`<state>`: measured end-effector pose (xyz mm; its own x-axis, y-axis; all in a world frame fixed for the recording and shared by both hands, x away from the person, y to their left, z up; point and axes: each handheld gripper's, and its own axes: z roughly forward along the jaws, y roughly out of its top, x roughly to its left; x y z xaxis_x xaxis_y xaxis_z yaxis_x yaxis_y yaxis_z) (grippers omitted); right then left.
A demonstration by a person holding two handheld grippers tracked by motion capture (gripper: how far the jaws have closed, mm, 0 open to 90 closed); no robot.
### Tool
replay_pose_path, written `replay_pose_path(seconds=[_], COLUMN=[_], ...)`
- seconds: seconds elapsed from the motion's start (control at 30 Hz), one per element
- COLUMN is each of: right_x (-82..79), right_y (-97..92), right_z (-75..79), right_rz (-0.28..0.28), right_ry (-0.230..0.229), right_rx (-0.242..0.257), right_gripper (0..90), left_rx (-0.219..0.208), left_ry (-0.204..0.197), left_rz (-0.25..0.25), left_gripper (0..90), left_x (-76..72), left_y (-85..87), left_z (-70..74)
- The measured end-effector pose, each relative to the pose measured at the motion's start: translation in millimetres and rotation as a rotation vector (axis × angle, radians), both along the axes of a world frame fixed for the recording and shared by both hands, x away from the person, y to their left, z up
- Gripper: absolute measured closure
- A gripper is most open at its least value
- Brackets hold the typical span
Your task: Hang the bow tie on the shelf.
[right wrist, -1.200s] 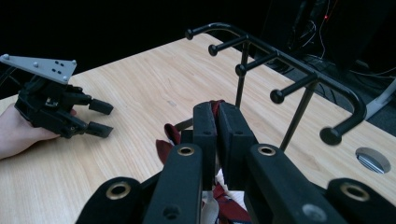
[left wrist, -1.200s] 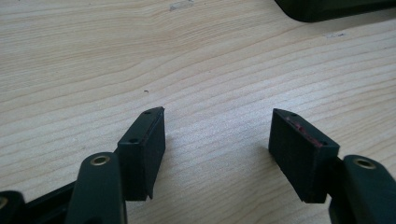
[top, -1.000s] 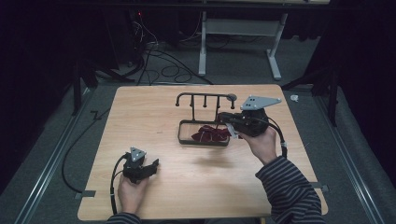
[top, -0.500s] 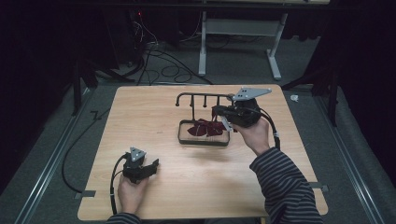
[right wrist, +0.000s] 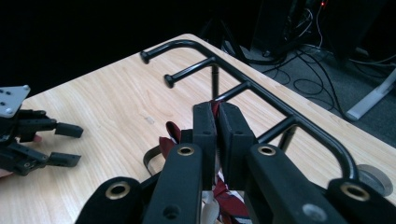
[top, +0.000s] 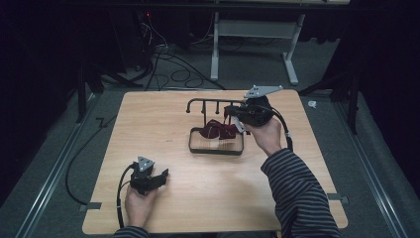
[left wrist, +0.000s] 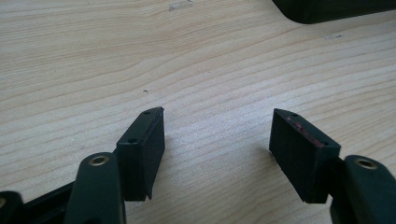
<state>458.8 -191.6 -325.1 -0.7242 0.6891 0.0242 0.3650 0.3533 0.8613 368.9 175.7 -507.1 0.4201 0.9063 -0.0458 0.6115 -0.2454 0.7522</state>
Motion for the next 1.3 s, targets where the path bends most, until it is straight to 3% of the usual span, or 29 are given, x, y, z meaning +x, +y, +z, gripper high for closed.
replay_pose_path(seconds=[0.63,1.3], right_x=[20.2,16.3], right_y=[-9.7,-10.8], right_z=[-7.1,-5.2], right_rz=[-0.068,-0.091], right_ry=[0.042,0.035], right_rx=[0.003,0.021], right_gripper=[87.1,75.8], left_rx=[0.002,0.003], left_ry=[-0.002,-0.002], left_rz=[0.000,0.000], left_gripper=[36.1,36.1], left_x=[0.0,-0.1], left_y=[-0.3,-0.4], left_z=[-0.1,-0.1])
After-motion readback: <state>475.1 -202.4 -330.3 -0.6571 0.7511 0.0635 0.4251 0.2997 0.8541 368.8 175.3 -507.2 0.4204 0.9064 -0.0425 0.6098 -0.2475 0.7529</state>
